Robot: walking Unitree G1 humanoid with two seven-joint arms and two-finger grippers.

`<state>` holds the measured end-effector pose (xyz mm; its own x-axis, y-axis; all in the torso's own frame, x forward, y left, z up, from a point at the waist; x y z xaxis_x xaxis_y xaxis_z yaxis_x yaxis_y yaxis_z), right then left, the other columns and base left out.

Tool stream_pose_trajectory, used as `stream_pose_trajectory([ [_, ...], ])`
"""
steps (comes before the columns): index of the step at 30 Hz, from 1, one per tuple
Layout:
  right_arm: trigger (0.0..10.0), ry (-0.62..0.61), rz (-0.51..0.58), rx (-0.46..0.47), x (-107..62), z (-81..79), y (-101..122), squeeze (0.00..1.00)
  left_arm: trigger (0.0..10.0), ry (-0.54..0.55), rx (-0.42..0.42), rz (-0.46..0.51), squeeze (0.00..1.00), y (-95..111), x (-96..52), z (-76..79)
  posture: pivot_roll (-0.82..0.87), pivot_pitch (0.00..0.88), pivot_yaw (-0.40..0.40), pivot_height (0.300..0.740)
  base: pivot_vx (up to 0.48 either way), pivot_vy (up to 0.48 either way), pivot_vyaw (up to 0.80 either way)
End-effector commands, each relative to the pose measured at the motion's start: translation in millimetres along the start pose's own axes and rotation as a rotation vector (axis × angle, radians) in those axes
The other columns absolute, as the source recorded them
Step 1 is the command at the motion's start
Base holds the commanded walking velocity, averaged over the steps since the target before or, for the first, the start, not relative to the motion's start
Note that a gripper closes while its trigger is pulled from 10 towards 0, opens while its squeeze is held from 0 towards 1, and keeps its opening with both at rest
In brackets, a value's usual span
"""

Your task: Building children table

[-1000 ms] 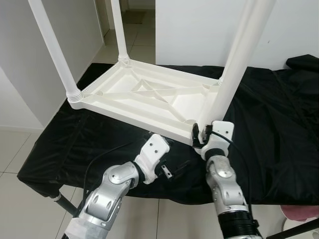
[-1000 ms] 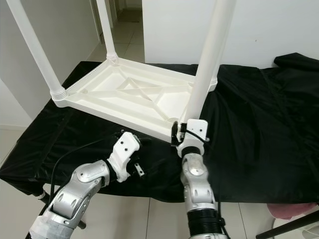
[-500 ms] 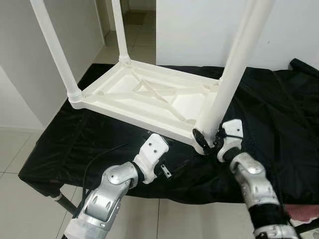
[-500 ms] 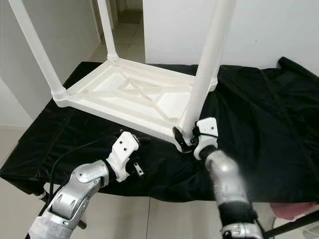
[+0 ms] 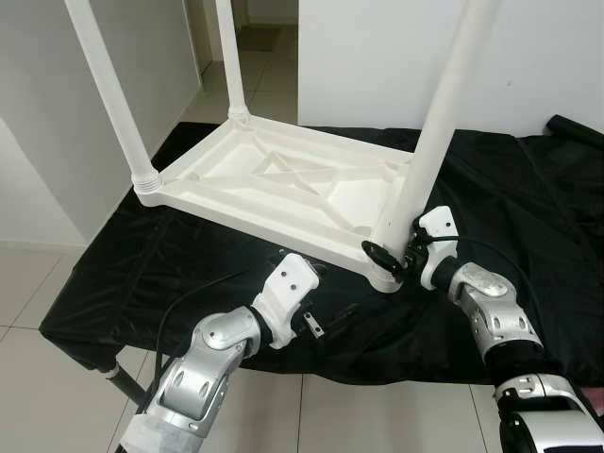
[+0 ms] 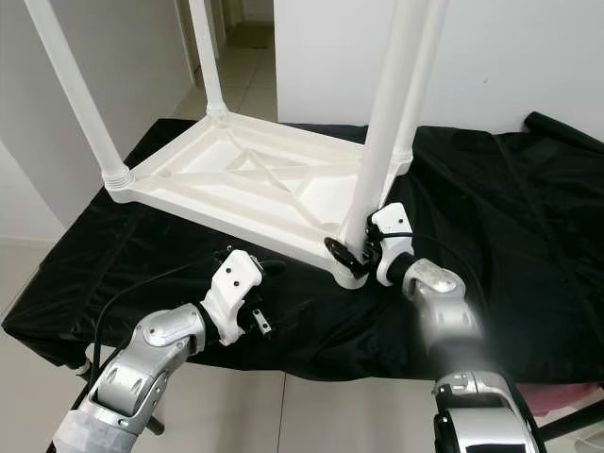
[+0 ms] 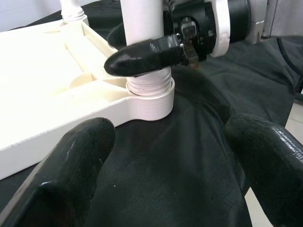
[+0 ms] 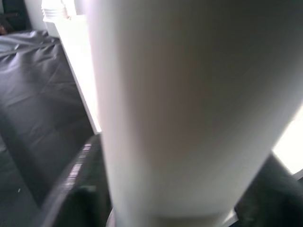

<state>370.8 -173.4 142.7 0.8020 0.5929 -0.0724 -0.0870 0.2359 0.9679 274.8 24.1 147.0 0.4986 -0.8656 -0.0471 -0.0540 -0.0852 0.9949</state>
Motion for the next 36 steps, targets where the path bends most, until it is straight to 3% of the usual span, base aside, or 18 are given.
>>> stream_pose_trajectory([
  [1,0.0,0.041,-0.011,-0.021,5.8,-5.4,-0.5,0.00,10.0,0.067,0.017,0.002,0.00,3.1,-1.1,-7.1,0.00,0.009,0.052,0.740,0.000,0.000,0.00],
  [4,0.0,0.047,-0.013,-0.013,5.3,-6.7,-1.9,0.00,10.0,0.066,0.016,0.003,0.00,3.6,-1.2,-6.5,0.00,0.012,0.052,0.740,0.000,0.000,0.00],
  [5,3.7,0.049,-0.019,-0.002,4.4,-7.7,-4.2,0.00,10.0,0.066,0.015,0.003,0.00,3.6,-1.3,-6.4,0.00,0.019,0.053,0.740,0.000,0.000,0.00],
  [7,3.7,0.049,-0.024,0.005,3.8,-8.3,-5.7,0.00,10.0,0.066,0.014,0.003,0.00,3.6,-1.3,-6.4,0.00,0.019,0.053,0.740,0.000,0.000,0.00],
  [8,10.0,0.045,-0.028,0.018,2.9,-8.6,-7.4,0.00,10.0,0.067,0.014,0.002,0.00,3.6,-1.5,-6.5,0.00,0.019,0.052,0.740,0.000,0.000,0.00],
  [14,10.0,0.012,-0.034,0.051,-0.6,-6.0,-11.2,0.00,10.0,0.068,0.010,0.001,0.00,3.0,-2.1,-6.0,0.00,0.026,0.049,0.740,0.000,0.000,0.00],
  [25,10.0,-0.214,-0.009,0.088,-0.9,1.6,-6.0,0.00,10.0,0.067,0.002,-0.001,0.00,0.2,-0.3,-3.5,-0.03,0.023,0.033,0.740,0.000,0.000,0.00],
  [28,10.0,-0.253,-0.006,0.109,-0.1,-1.4,-5.3,0.00,10.0,0.063,0.001,-0.002,0.00,-0.7,1.2,-1.9,-0.03,0.025,0.030,0.740,0.000,0.000,0.00],
  [33,10.0,-0.484,-0.034,0.237,-3.0,-18.4,-9.7,0.00,10.0,0.056,0.002,-0.009,0.00,-3.7,2.2,0.9,-0.03,0.017,0.025,0.740,0.000,0.000,0.00],
  [36,10.0,-0.516,-0.039,0.254,-3.8,-19.6,-10.1,0.00,10.0,0.055,0.003,-0.011,0.00,-4.4,1.8,1.0,-0.03,0.017,0.025,0.740,0.000,0.000,0.00],
])
Point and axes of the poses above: a point about 5 cm out from each wrist's last joint towards the gripper, its own x axis pointing out of the wrist towards the gripper, its own y axis along the axis of the wrist's last joint, z = x × y, the point moved 3 cm from there along x, pointing out of the wrist towards the gripper, and after that the axes turned 3 degrees about -x, right-handed, at the moved point
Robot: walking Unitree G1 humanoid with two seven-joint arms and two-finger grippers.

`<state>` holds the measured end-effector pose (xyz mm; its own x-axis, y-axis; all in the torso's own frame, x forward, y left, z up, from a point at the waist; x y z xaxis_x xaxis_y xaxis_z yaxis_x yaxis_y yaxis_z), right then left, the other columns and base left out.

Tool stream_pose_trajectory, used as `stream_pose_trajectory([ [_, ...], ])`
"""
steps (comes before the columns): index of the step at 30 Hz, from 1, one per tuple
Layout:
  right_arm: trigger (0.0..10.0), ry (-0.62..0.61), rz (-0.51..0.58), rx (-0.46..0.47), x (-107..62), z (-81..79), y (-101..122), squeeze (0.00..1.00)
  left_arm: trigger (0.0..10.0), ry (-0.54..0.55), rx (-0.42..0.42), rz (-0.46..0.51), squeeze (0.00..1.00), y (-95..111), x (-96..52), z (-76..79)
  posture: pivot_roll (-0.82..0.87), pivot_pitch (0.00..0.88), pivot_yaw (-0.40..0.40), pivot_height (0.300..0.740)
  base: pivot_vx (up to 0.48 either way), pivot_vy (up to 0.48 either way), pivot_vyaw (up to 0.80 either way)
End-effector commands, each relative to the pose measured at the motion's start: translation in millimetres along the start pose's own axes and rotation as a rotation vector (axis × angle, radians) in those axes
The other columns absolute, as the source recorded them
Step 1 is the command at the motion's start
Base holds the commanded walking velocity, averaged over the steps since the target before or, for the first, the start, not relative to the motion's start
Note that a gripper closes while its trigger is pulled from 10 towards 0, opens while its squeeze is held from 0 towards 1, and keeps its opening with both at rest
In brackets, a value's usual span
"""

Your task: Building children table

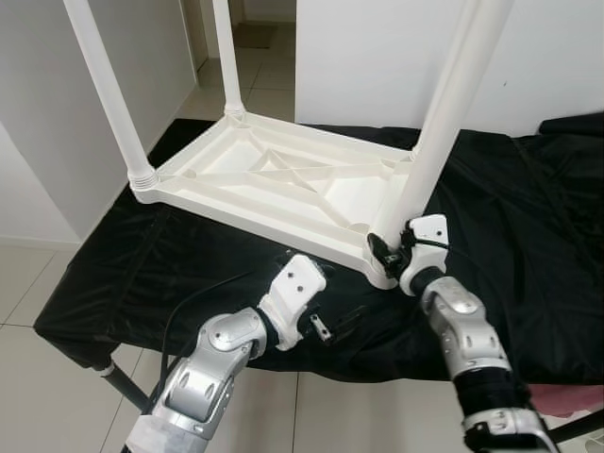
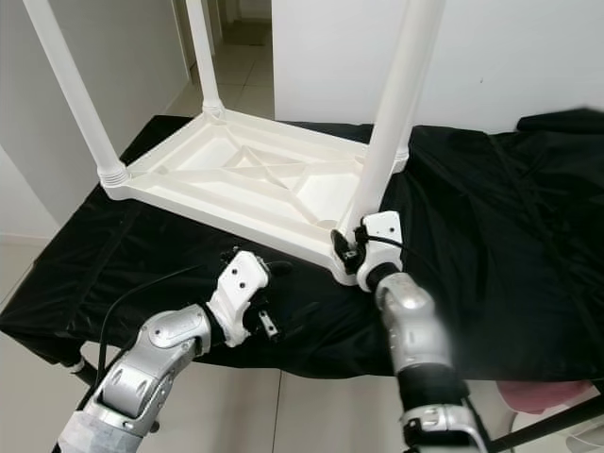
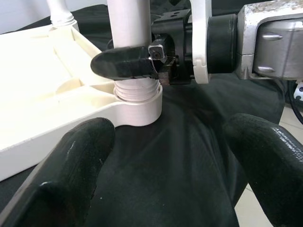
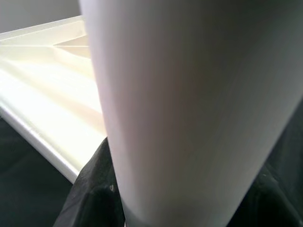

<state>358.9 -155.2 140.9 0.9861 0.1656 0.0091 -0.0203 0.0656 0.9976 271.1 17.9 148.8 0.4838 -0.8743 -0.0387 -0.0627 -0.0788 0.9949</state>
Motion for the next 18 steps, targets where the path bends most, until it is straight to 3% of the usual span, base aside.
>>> stream_pose_trajectory([
  [1,10.0,-0.093,-0.067,0.063,-5.9,4.1,-14.3,0.00,10.0,0.070,-0.002,-0.024,0.00,-7.7,-2.1,-5.0,-0.03,0.016,0.023,0.740,0.000,0.000,0.00],
  [8,10.0,-0.285,-0.080,0.078,-17.8,-9.3,-14.9,0.00,10.0,0.071,-0.006,-0.020,0.00,-6.8,-0.9,-4.8,-0.04,0.015,0.021,0.740,0.000,0.000,0.00],
  [10,10.0,-0.337,-0.088,0.119,-17.4,-17.9,-14.5,0.00,10.0,0.069,-0.003,-0.019,0.00,-6.4,0.1,-4.4,-0.03,0.012,0.018,0.740,0.000,0.000,0.00],
  [18,10.0,-0.342,-0.080,0.130,-16.5,-17.3,-7.8,0.00,10.0,0.071,-0.001,-0.017,0.00,-6.0,-0.2,-5.4,-0.03,0.006,0.018,0.740,0.000,0.000,0.00],
])
Point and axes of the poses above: a point about 5 cm out from each wrist's last joint towards the gripper, its own x axis pointing out of the wrist towards the gripper, its own y axis along the axis of the wrist's last joint, z = x × y, the point moved 3 cm from there along x, pointing out of the wrist towards the gripper, and after that the axes turned 3 degrees about -x, right-handed, at the moved point
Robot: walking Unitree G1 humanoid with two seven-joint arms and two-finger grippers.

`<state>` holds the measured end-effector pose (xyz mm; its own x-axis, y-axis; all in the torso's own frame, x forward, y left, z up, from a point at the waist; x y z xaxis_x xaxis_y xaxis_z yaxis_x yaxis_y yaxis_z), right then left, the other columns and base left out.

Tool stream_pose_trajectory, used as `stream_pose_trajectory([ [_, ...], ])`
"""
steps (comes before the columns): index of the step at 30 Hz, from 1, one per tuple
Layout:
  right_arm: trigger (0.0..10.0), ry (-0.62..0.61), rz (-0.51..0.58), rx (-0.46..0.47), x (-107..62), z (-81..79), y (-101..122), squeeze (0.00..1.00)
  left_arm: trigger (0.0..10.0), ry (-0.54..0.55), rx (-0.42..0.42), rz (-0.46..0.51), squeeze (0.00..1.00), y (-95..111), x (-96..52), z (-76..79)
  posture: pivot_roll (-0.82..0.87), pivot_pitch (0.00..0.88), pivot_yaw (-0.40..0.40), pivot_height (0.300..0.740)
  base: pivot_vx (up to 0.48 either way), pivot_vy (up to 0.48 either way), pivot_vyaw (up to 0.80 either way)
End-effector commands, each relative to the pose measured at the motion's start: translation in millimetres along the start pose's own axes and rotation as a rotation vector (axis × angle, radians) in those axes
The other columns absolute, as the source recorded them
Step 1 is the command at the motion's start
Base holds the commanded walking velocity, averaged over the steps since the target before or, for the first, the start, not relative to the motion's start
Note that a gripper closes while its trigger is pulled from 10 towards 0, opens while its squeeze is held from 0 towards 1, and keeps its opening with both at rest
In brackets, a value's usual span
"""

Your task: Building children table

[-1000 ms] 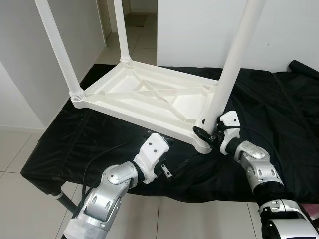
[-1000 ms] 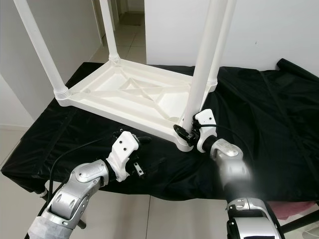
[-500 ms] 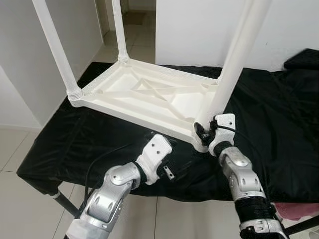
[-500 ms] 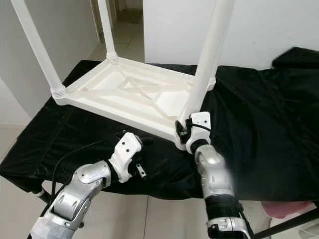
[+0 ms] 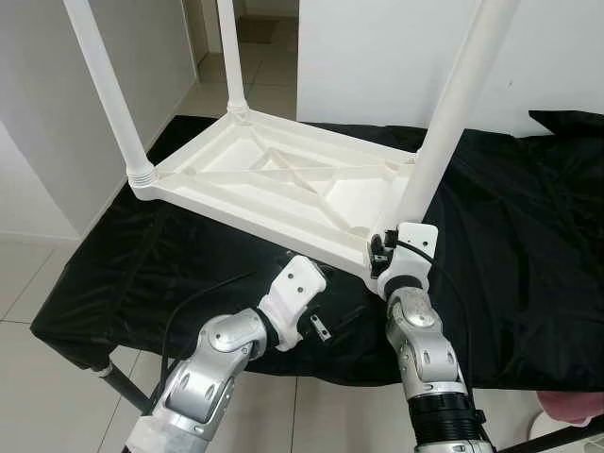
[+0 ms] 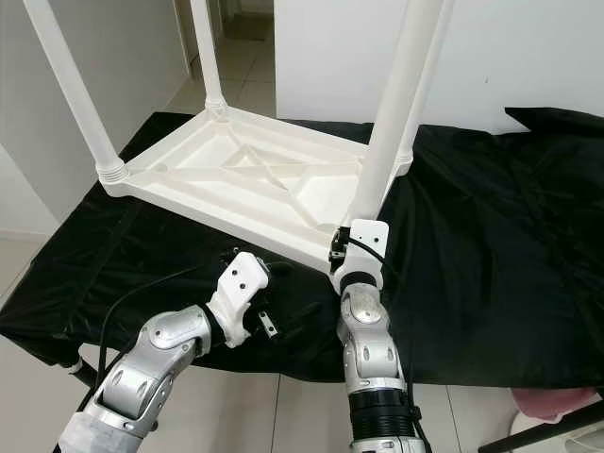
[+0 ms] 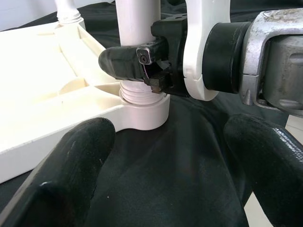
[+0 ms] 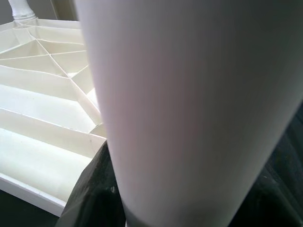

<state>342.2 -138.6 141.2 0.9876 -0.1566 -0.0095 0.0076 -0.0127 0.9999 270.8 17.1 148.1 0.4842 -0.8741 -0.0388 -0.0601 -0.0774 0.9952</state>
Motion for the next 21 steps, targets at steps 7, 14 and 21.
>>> stream_pose_trajectory([
  [7,10.0,-0.033,-0.026,0.045,-1.5,8.6,0.3,1.00,10.0,0.076,0.010,-0.017,0.00,-4.7,-0.6,-8.7,-0.03,0.000,0.014,0.740,0.000,0.000,0.00],
  [14,10.0,0.105,0.035,0.049,6.5,8.9,13.1,0.00,10.0,0.075,0.015,-0.011,0.00,-3.4,1.7,-9.6,-0.03,0.000,0.019,0.740,0.000,0.000,0.00],
  [21,10.0,0.338,0.069,-0.062,12.7,10.7,14.9,0.00,10.0,0.071,0.023,-0.010,0.00,-2.4,2.3,-10.5,-0.04,0.000,0.025,0.740,0.000,0.000,0.00],
])
Point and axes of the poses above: a point about 5 cm out from each wrist's last joint towards the gripper, its own x axis pointing out of the wrist towards the gripper, its own y axis along the axis of the wrist's last joint, z = x × y, the point moved 3 cm from there along x, pointing out of the wrist towards the gripper, and after that the axes turned 3 degrees about -x, right-handed, at the moved point
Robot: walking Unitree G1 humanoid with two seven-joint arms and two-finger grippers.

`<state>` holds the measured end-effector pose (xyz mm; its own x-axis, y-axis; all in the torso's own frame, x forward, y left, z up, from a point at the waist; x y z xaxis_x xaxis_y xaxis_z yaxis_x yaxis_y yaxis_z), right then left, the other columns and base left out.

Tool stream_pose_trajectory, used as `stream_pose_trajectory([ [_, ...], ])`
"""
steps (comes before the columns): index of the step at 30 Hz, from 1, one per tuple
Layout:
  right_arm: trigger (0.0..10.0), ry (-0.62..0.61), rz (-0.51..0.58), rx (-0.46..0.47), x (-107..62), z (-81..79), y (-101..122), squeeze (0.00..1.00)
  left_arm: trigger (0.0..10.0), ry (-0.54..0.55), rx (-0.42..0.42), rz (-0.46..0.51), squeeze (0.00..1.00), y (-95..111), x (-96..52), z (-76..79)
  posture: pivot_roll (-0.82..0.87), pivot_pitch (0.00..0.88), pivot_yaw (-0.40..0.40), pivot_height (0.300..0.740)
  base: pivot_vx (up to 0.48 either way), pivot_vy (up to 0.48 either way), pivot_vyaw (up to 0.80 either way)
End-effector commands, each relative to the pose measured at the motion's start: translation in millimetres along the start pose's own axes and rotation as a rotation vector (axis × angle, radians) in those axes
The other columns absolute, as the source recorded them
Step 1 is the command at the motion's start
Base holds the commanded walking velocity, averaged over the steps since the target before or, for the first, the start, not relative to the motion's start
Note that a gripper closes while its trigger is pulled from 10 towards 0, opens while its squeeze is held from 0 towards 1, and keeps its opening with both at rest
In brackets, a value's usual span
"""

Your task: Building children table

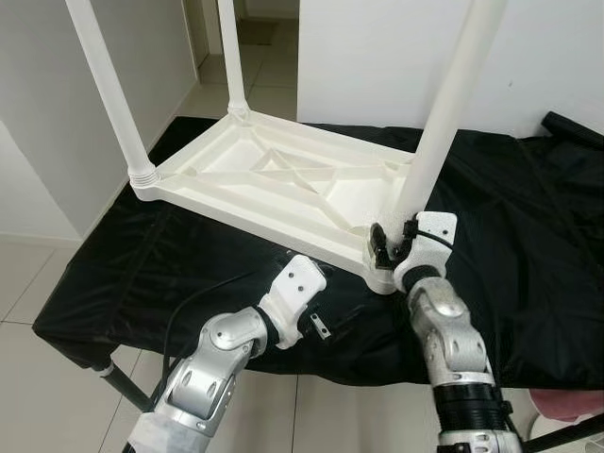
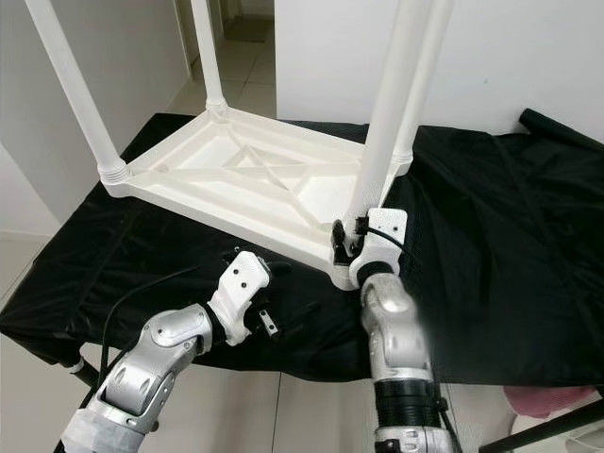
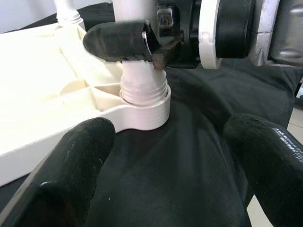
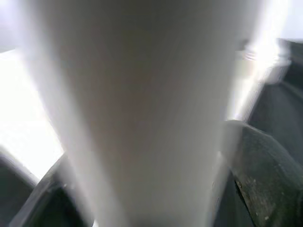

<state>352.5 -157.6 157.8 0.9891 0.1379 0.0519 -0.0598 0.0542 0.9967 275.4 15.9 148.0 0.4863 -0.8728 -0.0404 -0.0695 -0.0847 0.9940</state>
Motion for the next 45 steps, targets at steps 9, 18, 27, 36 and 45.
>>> stream_pose_trajectory([
  [9,10.0,0.427,-0.059,-0.120,-0.6,-16.0,-19.5,0.00,10.0,0.066,0.017,-0.008,0.00,-0.6,-1.3,-8.8,-0.03,0.000,0.040,0.740,0.000,0.000,0.00],
  [18,10.0,0.555,-0.072,-0.189,9.2,-18.3,-18.6,0.00,10.0,0.072,0.020,-0.003,0.00,1.1,-0.5,-10.7,-0.02,0.000,0.037,0.740,0.000,0.000,0.00],
  [27,0.0,0.646,-0.118,-0.213,11.6,-13.7,-26.7,0.00,10.0,0.086,0.017,-0.005,0.00,1.0,-3.1,-10.8,0.00,0.011,0.022,0.740,0.000,0.000,0.00],
  [36,0.0,0.635,-0.130,-0.207,8.6,-7.6,-30.9,0.00,10.0,0.096,0.016,-0.009,0.00,0.6,-5.0,-10.9,0.01,0.020,0.018,0.740,0.000,0.000,0.00],
  [45,10.0,0.453,-0.110,-0.160,16.7,-1.6,-28.0,0.00,10.0,0.095,0.010,-0.011,0.00,-0.2,-5.5,-9.9,0.00,0.027,0.017,0.740,0.000,0.000,0.00],
])
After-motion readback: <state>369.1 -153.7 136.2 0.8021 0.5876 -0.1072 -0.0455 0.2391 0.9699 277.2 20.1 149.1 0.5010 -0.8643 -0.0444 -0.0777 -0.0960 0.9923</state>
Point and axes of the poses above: a point about 5 cm out from each wrist's last joint towards the gripper, its own x axis pointing out of the wrist towards the gripper, its own y axis along the axis of the wrist's last joint, z = x × y, the point moved 3 cm from there along x, pointing out of the wrist towards the gripper, and after that the axes turned 3 degrees about -x, right-handed, at the moved point
